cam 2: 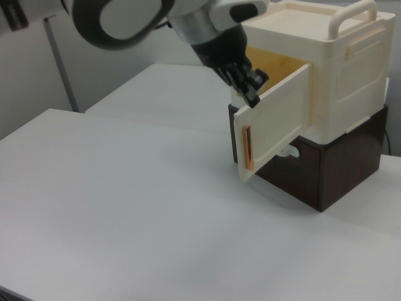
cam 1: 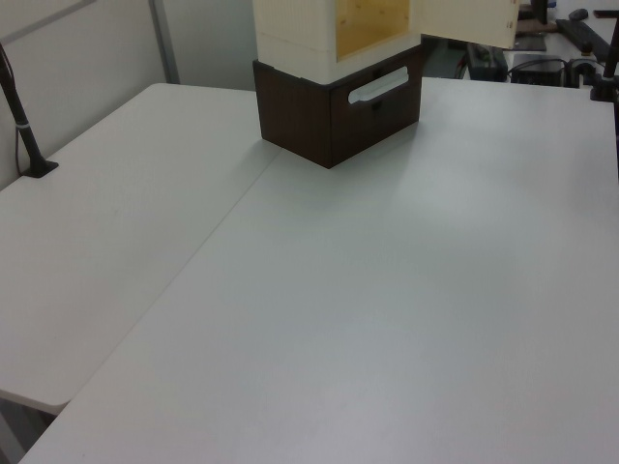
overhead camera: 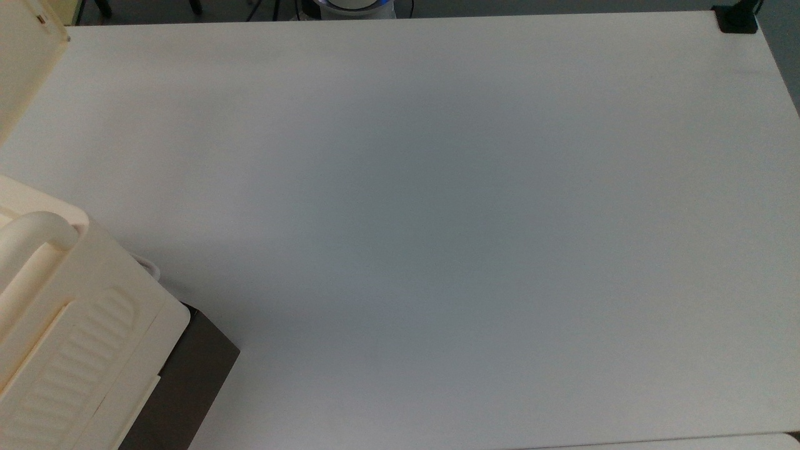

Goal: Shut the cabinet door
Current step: 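Push the cream door with the gripper, swinging it shut against the cabinet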

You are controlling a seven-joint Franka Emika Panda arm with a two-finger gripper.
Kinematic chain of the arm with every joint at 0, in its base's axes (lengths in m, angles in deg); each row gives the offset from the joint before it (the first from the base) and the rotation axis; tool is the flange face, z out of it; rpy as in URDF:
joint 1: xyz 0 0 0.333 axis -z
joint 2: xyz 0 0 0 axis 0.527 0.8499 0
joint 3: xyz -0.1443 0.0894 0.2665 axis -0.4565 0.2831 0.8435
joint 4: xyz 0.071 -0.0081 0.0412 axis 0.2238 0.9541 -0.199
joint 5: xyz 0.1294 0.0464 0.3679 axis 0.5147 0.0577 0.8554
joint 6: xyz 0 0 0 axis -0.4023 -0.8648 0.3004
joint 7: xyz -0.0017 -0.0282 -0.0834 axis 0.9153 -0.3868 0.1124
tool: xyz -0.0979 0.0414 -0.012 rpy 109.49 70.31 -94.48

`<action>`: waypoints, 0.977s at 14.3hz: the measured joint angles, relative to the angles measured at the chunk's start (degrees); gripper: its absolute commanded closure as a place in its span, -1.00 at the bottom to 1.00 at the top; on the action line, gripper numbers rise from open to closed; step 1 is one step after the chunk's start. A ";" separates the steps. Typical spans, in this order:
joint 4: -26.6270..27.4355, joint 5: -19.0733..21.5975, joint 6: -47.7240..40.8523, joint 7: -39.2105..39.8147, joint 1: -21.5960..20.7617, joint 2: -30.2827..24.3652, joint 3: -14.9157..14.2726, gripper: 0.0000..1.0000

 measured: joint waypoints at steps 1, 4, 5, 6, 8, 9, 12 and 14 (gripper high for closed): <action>0.74 0.00 1.70 0.20 0.08 0.86 -0.03 1.00; 1.89 -0.02 6.15 0.80 1.00 4.22 -0.13 1.00; 1.94 -0.04 7.71 1.05 1.49 5.58 -0.16 1.00; 1.96 -0.04 8.63 1.74 2.05 6.63 -0.16 1.00; 1.98 -0.30 8.75 3.07 2.49 7.75 -0.18 1.00; 2.00 -0.46 8.75 3.27 2.46 8.30 -0.18 1.00; 2.01 -0.46 9.97 3.63 2.01 10.30 0.10 1.00; 2.02 -0.43 10.67 3.63 1.09 11.79 1.27 1.00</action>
